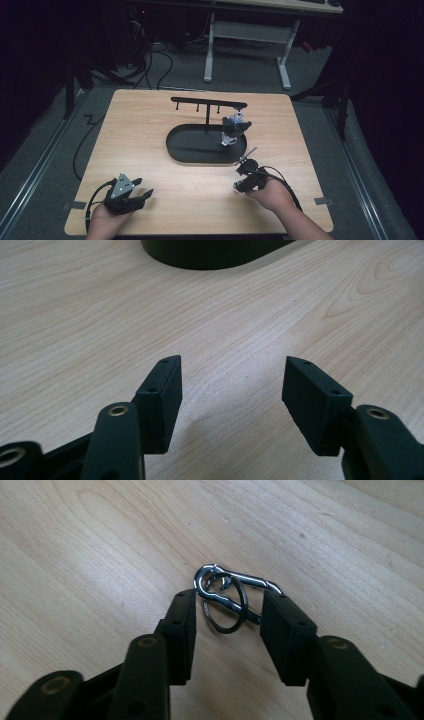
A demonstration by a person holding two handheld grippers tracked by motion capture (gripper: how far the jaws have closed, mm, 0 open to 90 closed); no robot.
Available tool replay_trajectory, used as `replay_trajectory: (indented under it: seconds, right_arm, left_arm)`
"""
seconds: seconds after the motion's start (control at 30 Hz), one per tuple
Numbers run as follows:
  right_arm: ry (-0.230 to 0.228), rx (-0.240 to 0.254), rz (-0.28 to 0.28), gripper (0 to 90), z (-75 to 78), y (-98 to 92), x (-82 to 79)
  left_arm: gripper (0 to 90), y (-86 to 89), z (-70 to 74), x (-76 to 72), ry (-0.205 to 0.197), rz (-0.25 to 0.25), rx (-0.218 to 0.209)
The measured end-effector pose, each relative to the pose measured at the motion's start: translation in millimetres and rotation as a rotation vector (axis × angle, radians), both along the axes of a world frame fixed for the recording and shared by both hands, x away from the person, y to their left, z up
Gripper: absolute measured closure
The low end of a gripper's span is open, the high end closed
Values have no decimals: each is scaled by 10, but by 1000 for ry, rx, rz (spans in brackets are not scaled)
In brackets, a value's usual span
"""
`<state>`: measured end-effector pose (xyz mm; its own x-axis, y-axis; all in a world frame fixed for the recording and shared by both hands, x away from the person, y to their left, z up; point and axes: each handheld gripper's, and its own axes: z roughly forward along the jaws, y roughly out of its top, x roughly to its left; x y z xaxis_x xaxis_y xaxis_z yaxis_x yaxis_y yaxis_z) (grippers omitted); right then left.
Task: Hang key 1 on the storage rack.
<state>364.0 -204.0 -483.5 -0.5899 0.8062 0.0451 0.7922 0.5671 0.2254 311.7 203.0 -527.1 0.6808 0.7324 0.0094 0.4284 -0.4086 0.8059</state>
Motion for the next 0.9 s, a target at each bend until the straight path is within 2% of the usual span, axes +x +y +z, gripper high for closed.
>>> replay_trajectory:
  seconds: [0.07, 0.1, 0.13, 0.27, 0.3, 0.43, 0.6, 0.67, 0.73, 0.87, 0.9]
  right_arm:
    - [-1, 11, 19, 687, 17, -1, -13]
    - [-1, 11, 19, 687, 17, -1, -13]
    - [-2, 15, 17, 725, 30, 10, -39]
    - [14, 15, 0, 773, 60, 41, -98]
    - [-8, 18, 55, 799, 56, 32, -99]
    - [-17, 16, 81, 838, 65, 53, -142]
    - [-23, 14, 71, 838, 64, 67, -166]
    - [-40, 18, 57, 838, 52, 57, -155]
    - [-22, 25, 13, 856, 35, 58, -152]
    - [-23, 37, 4, 889, 27, 44, -133]
    - [-36, 42, 33, 890, 23, 28, -111]
  left_arm:
    - [418, 5, -1, 2, 0, 1, -2]
    - [418, 5, -1, 2, 0, 1, -2]
    - [418, 5, 0, 2, 2, 0, -1]
    - [418, -1, -3, 3, 1, -2, 0]
    - [418, -4, -4, 2, 0, -2, 1]
    - [418, -11, -7, 1, 3, -5, 2]
    - [418, -15, -10, 1, 4, -8, 6]
    - [418, -18, -11, 0, 4, -8, 6]
    - [418, -18, -12, 0, 4, -8, 6]
    - [418, -12, -13, 1, 5, -7, 5]
    - [418, -9, -13, 2, 6, -7, 8]
